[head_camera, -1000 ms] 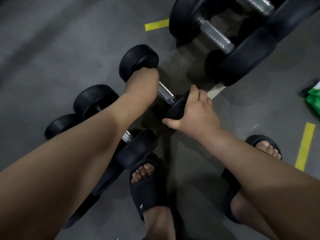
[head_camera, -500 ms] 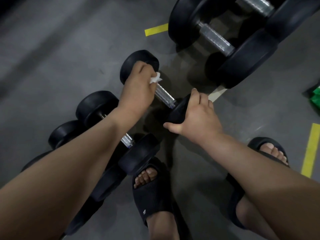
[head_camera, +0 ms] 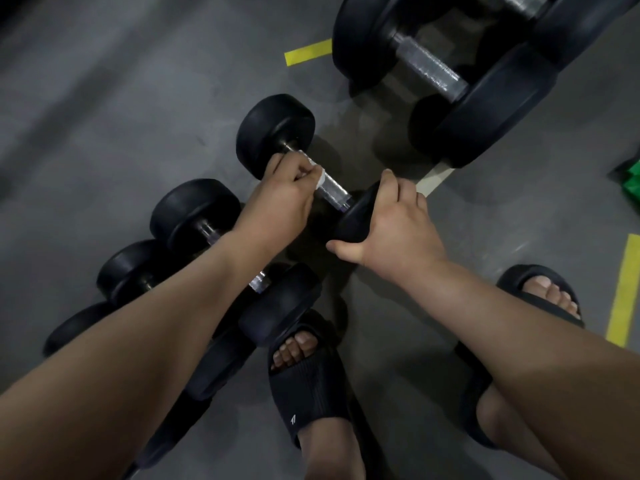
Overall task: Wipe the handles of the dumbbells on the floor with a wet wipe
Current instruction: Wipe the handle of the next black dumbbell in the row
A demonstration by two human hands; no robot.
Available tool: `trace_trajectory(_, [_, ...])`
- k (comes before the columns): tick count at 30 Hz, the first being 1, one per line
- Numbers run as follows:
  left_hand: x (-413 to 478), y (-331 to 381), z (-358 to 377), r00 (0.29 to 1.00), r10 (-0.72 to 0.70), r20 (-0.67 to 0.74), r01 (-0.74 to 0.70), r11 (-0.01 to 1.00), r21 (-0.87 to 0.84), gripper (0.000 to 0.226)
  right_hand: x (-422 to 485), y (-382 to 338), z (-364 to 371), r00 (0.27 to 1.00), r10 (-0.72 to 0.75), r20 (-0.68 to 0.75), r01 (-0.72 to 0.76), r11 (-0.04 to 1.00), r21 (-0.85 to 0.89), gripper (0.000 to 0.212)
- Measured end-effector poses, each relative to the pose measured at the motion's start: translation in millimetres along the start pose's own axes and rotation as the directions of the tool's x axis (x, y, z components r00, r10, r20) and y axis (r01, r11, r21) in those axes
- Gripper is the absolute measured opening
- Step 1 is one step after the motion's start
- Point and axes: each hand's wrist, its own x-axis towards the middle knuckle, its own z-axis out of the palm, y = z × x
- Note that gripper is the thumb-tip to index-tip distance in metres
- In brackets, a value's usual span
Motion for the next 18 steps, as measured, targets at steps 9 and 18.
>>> trace_trajectory(9, [17.3,-7.6,-7.6,0.997,-0.027,0.071,0.017,0.989,0.147,0.041,-1.3,-1.3,2.2,1.000,-0.002,-0.016,0.002,1.000,-0.008,0.138])
trace_trajectory(18, [19.7,-2.8,-14.5,0.971,-0.205,0.125,0.182,0.968,0.173,0.055,-2.6,-2.4,2.3,1.000,-0.003,-0.021,0.003,1.000,-0.008,0.137])
